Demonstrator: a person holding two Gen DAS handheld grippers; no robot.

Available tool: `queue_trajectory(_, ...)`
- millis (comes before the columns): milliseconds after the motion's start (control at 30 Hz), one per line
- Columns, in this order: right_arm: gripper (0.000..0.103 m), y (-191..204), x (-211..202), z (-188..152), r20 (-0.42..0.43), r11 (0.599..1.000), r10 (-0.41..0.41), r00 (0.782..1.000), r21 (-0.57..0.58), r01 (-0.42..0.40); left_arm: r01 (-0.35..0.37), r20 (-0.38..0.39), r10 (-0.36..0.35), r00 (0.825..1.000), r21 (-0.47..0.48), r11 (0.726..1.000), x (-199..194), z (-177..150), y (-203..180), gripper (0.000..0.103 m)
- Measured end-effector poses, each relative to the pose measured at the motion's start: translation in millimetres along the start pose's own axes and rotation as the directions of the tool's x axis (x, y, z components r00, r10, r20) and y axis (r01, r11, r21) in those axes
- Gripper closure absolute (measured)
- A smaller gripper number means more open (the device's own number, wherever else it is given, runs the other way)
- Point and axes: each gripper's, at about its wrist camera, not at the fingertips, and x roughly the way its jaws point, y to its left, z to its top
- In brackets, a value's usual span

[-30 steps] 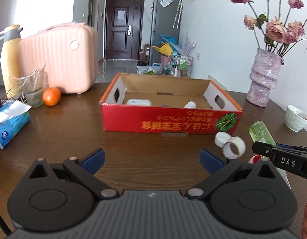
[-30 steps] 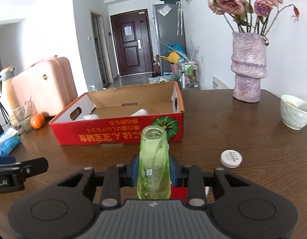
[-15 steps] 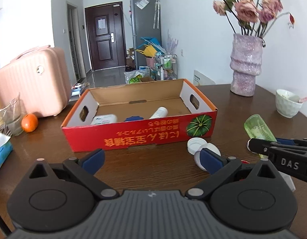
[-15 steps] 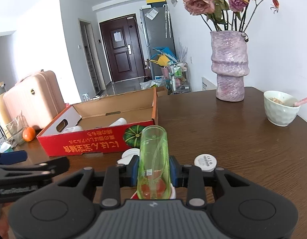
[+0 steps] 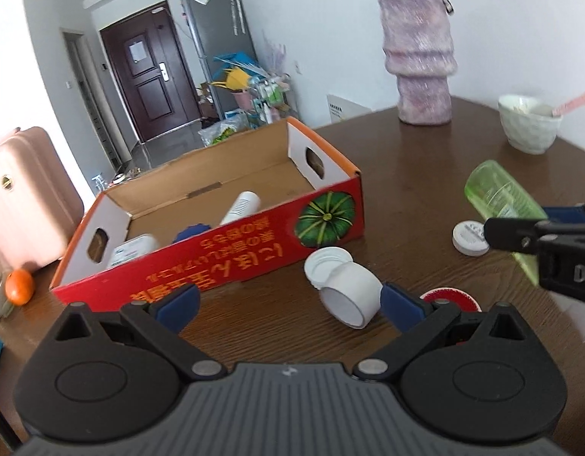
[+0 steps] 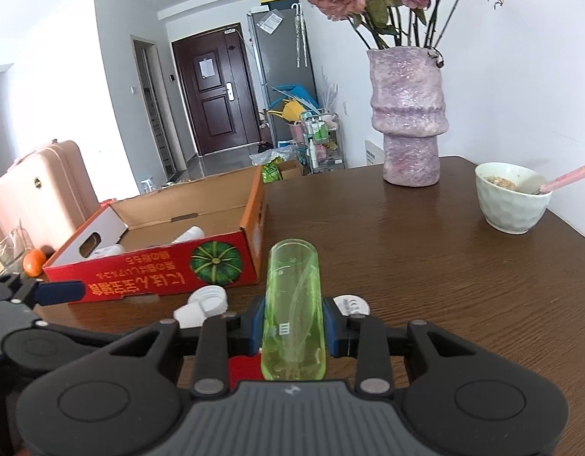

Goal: Organize rigid objects
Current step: 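Move the left gripper to the white tape roll and grasp it while right holds green bottle, then carry the tape roll and green bottle over the red box with both grippers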

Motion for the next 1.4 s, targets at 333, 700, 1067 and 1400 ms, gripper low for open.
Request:
queue_trajectory(333,0.073,-19,13,0,-0.028,1.0,-0.015,1.0,0.017,0.015,0.039,-0.045,-0.036,0.998,0.054,0.998,31,2,-11,0.016)
queue_trajectory(700,0.073,-19,19,-2,-0.04,1.0,-0.016,0.999,0.01,0.016,0.122,-0.051,-0.119,0.992,0.044,0.992,35,1,-9,0.06)
queue_trajectory(1067,0.073,-13,16,-4,-0.025,1.0,-0.011,1.0,0.005,0.011,0.099,-0.014,-0.099,0.995,0.0,0.995,16,3,9,0.06)
queue_trajectory(1400,0.073,10,5,-7,0.005,1.0,0.03,1.0,0.002,-0.03,0.086,0.032,-0.083,0.996,-0.092,0.992,-6,2,35,0.06)
